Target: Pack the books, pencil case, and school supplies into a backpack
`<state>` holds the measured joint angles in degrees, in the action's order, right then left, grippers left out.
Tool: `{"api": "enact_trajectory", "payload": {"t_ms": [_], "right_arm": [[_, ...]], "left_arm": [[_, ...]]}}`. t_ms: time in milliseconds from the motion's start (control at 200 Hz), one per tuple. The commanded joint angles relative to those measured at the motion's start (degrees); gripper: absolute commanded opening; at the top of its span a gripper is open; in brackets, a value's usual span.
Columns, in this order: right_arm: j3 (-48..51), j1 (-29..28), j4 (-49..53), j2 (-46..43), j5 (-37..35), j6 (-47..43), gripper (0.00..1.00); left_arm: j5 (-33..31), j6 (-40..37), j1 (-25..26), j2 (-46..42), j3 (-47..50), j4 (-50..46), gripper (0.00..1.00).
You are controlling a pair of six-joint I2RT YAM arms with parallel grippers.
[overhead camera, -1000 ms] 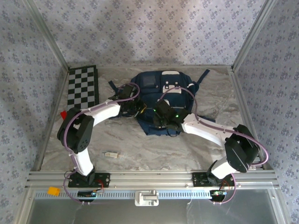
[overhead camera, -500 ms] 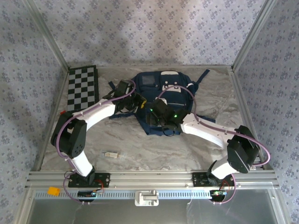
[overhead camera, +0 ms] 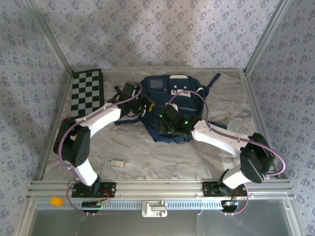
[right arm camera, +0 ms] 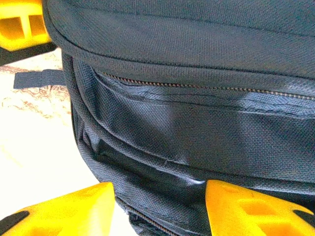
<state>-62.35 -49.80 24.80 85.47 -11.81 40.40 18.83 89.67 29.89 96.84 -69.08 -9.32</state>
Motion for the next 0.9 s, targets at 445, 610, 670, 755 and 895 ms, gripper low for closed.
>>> {"api": "enact_trajectory", "payload": {"t_ms": [445, 610, 670, 755, 895], "right_arm": [[1.5, -0.1, -3.6, -0.2, -7.3, -3.9, 0.6], [1.0, 0.1, -9.4, 2.8, -4.1, -9.6, 0.56], [0.1, -0.4, -9.1, 3.6, -4.9, -11.1, 0.53], [-1.0, -1.1, -7.6, 4.2, -7.1, -12.2, 0.47], [-1.1, -1.2, -8.2, 4.7, -7.2, -14.8, 0.36]], "left_arm": [[-1.8, 1.9, -0.3, -6.3, -6.2, 1.2, 0.0], [-1.7, 1.4, -0.3, -6.0, -7.2, 0.6, 0.0], [-1.9, 1.1, -0.2, -6.1, -7.3, 0.2, 0.0], [-2.0, 1.0, -0.2, -6.2, -7.1, 0.3, 0.0], [-2.0, 1.0, -0.2, -6.0, -7.1, 0.4, 0.0]]}}
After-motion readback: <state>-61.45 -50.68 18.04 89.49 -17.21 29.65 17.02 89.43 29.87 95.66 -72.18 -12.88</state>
